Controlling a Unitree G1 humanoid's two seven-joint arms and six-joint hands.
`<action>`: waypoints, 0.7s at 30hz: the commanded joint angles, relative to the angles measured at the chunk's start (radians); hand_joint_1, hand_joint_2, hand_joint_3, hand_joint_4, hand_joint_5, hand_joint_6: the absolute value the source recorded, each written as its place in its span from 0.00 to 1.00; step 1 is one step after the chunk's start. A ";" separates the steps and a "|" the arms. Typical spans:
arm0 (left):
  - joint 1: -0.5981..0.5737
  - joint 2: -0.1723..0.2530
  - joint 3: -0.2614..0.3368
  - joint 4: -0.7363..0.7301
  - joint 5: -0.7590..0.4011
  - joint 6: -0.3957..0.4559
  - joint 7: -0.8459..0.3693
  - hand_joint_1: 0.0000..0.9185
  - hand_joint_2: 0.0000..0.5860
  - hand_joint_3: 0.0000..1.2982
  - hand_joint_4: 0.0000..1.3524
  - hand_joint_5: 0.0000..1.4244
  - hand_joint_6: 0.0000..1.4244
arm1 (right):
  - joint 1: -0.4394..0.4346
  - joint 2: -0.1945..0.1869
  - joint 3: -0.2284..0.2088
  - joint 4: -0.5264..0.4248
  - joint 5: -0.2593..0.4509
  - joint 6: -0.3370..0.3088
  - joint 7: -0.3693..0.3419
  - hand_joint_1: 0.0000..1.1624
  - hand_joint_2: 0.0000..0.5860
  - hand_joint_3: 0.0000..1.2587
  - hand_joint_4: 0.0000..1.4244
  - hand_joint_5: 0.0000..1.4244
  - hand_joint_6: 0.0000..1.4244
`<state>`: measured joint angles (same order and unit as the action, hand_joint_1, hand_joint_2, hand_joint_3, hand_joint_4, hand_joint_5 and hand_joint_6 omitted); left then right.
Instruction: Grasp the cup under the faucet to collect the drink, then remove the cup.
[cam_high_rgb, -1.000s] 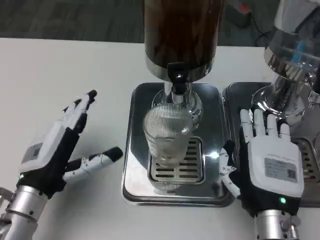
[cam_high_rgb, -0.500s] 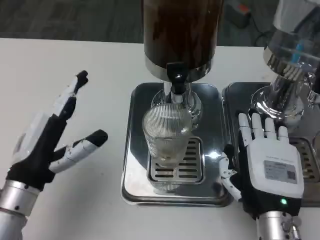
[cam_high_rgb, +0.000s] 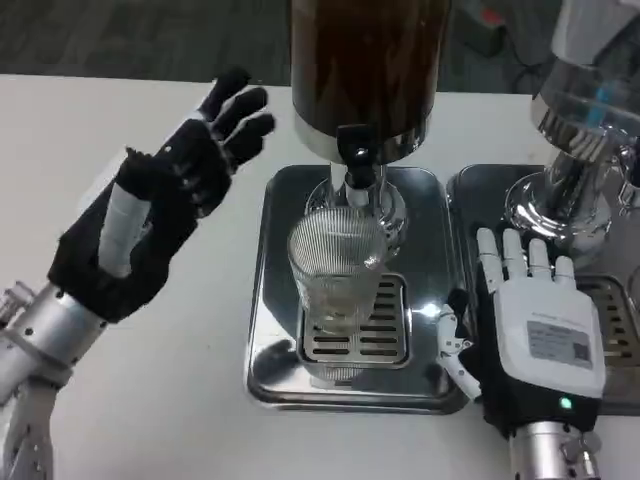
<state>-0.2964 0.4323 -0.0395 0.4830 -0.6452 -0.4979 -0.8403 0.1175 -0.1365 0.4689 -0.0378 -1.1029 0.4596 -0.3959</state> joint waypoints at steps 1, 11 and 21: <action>-0.068 -0.032 0.038 -0.019 0.003 0.091 -0.102 0.00 0.10 0.00 0.00 0.03 0.01 | -0.012 0.011 -0.011 0.013 0.011 0.000 -0.006 0.02 0.94 0.03 0.00 0.00 0.00; -0.138 -0.089 0.061 -0.011 0.103 0.135 -0.189 0.00 0.08 0.00 0.00 0.05 0.02 | -0.007 0.047 -0.016 0.022 0.012 0.007 -0.022 0.04 0.95 0.03 0.00 0.00 0.00; -0.157 -0.113 0.050 -0.043 0.201 0.102 -0.201 0.00 0.08 0.00 0.00 0.09 0.04 | -0.004 0.073 -0.024 0.030 0.024 0.013 -0.029 0.04 0.96 0.03 0.00 0.00 0.00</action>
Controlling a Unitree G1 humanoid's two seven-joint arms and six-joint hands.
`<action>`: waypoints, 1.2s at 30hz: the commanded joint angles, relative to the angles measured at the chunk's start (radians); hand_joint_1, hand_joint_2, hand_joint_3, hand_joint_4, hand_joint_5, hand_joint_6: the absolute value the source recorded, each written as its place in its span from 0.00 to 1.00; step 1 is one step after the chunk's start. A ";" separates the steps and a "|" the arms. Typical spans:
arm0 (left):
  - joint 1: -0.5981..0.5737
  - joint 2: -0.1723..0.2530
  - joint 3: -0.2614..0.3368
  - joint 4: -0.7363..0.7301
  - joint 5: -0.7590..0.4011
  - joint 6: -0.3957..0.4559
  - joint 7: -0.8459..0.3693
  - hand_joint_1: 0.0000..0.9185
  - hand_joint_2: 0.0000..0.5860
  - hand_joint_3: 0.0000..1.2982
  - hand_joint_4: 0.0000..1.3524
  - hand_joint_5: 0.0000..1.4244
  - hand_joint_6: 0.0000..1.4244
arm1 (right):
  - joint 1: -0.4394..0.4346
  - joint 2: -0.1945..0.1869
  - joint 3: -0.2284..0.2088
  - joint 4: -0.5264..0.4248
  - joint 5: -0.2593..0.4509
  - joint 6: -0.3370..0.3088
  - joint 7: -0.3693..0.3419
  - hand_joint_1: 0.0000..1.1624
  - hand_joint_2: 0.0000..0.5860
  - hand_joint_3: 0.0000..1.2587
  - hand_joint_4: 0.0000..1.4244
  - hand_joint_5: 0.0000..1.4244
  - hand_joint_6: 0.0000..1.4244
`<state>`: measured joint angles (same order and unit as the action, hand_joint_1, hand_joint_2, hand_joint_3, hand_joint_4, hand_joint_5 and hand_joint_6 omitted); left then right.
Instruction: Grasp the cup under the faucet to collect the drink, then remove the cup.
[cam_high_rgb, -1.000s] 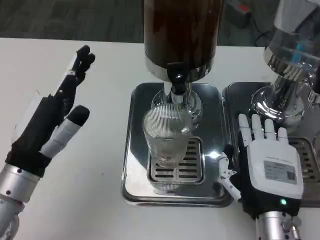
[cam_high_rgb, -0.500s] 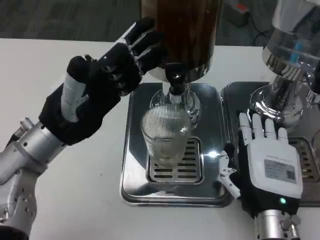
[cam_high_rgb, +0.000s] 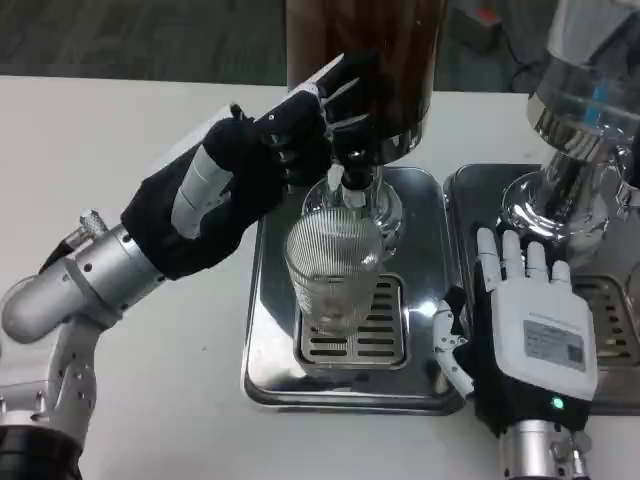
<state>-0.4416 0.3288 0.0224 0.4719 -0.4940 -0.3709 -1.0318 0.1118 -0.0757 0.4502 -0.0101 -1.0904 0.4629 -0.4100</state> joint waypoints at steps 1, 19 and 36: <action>-0.010 -0.007 -0.013 -0.043 0.067 -0.038 -0.006 0.00 0.08 0.00 0.00 0.09 0.04 | 0.003 0.014 -0.006 0.001 0.011 0.011 -0.015 0.04 0.96 0.03 0.00 0.00 0.00; 0.035 0.102 -0.037 -0.170 0.336 -0.302 0.096 0.00 0.08 0.02 0.00 0.10 0.06 | 0.006 0.023 -0.015 0.001 0.018 0.015 -0.017 0.05 0.96 0.03 0.00 0.00 0.00; 0.064 0.196 -0.077 -0.204 0.495 -0.447 0.260 0.00 0.08 0.03 0.00 0.08 0.05 | 0.007 0.027 -0.040 -0.009 0.065 0.000 -0.013 0.05 0.96 0.03 0.00 0.00 0.00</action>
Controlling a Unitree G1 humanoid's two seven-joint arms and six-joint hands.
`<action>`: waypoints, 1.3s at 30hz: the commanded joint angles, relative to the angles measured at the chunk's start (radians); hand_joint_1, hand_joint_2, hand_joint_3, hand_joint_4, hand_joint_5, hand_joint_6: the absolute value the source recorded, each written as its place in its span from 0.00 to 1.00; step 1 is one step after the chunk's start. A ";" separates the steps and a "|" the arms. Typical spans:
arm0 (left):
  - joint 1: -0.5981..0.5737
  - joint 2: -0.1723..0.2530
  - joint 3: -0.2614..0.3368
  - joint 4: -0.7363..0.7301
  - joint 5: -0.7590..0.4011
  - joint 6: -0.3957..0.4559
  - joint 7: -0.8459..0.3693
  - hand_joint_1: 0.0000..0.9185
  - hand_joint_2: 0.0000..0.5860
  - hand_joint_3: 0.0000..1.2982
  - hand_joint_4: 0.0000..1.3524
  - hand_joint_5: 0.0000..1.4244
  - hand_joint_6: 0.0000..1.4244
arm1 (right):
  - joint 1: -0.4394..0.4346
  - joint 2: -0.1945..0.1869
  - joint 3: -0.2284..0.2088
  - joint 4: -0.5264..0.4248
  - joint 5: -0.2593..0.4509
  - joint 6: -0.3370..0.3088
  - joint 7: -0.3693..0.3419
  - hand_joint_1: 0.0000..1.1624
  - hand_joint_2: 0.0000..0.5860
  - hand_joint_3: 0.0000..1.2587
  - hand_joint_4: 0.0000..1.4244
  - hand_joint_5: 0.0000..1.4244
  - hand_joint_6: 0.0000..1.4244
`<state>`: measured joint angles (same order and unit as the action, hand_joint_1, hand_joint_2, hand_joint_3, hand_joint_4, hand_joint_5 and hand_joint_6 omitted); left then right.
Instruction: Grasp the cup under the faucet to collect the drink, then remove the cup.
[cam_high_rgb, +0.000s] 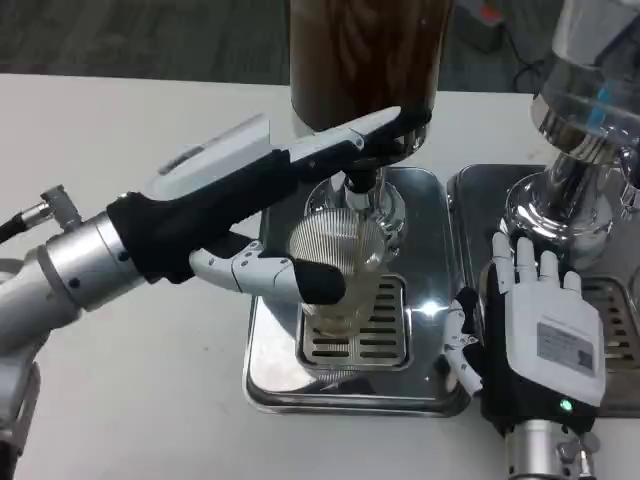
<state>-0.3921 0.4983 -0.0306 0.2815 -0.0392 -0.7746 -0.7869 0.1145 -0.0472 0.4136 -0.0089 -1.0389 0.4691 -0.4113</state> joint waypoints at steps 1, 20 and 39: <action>0.014 0.031 -0.027 -0.013 0.048 -0.048 0.020 0.00 0.08 0.03 0.00 0.08 0.05 | 0.003 -0.002 -0.004 -0.009 0.015 -0.007 -0.012 0.05 0.96 0.03 0.00 0.00 0.00; 0.018 0.059 -0.074 0.014 0.096 -0.093 0.134 0.00 0.09 0.02 0.00 0.07 0.04 | 0.032 0.004 -0.148 -0.101 0.393 -0.218 0.076 0.24 0.85 0.07 0.00 0.00 0.01; 0.007 0.056 -0.075 0.040 0.081 -0.081 0.163 0.00 0.10 0.02 0.00 0.07 0.04 | -0.065 -0.069 -0.216 -0.083 0.679 -0.288 0.389 0.56 0.36 0.00 0.00 0.00 0.00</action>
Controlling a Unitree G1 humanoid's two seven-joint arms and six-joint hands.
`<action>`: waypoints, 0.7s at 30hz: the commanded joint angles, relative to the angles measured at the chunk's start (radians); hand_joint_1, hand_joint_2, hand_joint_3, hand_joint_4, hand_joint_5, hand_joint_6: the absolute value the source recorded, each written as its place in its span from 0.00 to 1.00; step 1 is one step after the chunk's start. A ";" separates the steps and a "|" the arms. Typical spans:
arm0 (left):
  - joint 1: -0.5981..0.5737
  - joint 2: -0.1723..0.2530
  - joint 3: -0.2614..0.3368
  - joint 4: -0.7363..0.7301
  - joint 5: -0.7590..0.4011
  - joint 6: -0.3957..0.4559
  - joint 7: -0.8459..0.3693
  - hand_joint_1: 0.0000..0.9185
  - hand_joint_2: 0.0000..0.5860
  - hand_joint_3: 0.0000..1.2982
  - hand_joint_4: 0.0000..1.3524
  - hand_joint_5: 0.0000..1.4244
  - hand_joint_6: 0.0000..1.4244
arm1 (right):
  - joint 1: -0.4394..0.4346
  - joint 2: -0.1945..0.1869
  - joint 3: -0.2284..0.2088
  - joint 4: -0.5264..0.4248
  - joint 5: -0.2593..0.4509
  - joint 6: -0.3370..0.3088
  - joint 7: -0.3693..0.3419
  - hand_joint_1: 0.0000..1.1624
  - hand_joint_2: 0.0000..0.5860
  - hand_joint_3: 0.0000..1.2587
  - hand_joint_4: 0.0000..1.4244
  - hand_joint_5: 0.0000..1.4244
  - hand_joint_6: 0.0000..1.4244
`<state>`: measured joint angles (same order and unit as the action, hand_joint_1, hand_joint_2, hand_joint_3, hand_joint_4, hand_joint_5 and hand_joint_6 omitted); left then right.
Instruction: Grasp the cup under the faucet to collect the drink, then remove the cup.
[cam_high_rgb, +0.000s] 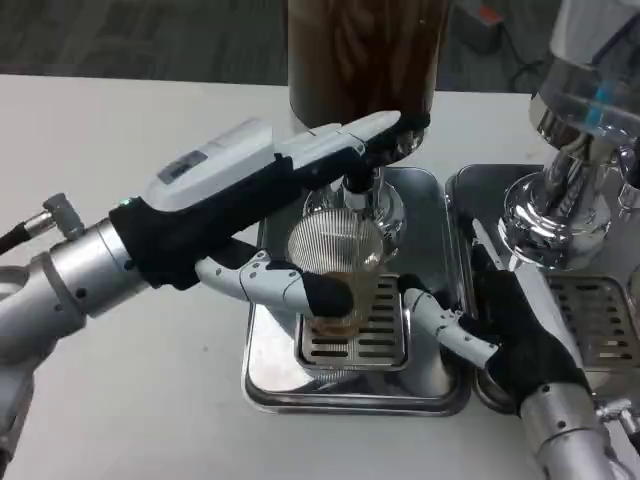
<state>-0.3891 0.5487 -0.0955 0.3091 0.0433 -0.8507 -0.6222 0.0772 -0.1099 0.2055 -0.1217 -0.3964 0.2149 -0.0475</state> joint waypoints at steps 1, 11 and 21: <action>0.004 0.006 -0.010 0.014 -0.001 -0.005 -0.002 0.00 0.10 0.02 0.00 0.07 0.04 | -0.032 -0.007 -0.007 0.039 0.040 -0.041 0.026 0.56 0.36 0.00 0.00 0.00 0.00; 0.005 0.007 -0.001 0.011 -0.006 0.002 0.008 0.00 0.10 0.02 0.00 0.07 0.04 | -0.062 0.043 -0.027 0.145 0.076 -0.170 -0.058 0.63 0.33 0.00 0.00 0.00 0.00; 0.005 0.006 -0.003 0.011 -0.012 0.010 0.004 0.00 0.10 0.02 0.00 0.07 0.04 | -0.068 0.087 -0.044 0.261 0.107 -0.334 -0.128 0.63 0.31 0.00 0.00 0.00 0.00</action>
<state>-0.3894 0.5487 -0.0941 0.3164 0.0369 -0.8431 -0.6162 0.0174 -0.0364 0.1690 0.1039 -0.3044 -0.0798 -0.1582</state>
